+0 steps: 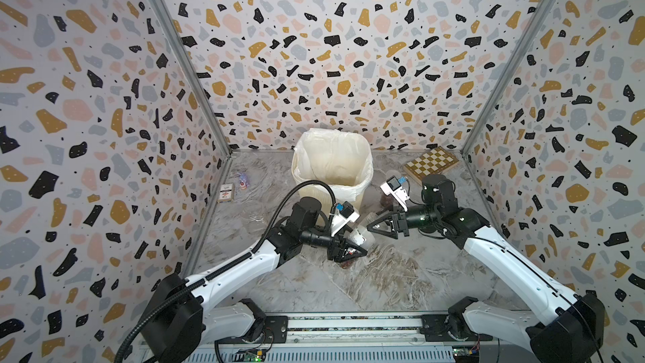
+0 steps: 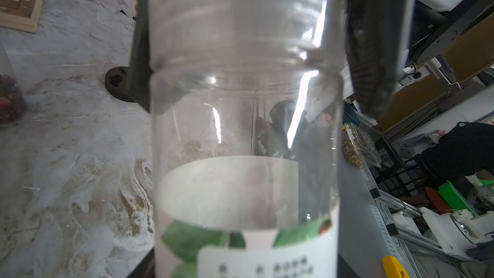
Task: Empty the moldy dried flower tea in the jars
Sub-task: Pick up the jar from the center of the board, then unscrew the lid from the jar.
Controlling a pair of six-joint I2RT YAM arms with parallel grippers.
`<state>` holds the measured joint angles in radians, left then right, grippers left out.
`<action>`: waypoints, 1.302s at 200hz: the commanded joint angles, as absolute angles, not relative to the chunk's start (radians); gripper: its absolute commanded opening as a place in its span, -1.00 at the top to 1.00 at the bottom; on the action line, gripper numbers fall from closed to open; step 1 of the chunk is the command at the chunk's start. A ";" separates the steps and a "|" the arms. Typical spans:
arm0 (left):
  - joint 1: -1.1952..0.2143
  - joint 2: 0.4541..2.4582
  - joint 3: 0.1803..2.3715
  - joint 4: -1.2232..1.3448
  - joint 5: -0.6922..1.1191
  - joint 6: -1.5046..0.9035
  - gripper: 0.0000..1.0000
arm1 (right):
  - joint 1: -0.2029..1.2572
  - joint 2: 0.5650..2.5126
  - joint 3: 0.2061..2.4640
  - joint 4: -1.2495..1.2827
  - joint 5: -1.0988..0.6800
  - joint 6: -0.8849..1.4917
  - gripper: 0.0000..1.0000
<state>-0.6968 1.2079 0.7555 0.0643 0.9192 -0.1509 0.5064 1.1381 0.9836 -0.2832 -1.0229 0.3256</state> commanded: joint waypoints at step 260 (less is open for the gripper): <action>-0.701 1.093 0.724 0.002 0.488 0.009 -0.10 | 0.545 1.307 1.134 -0.291 -0.841 0.442 -0.80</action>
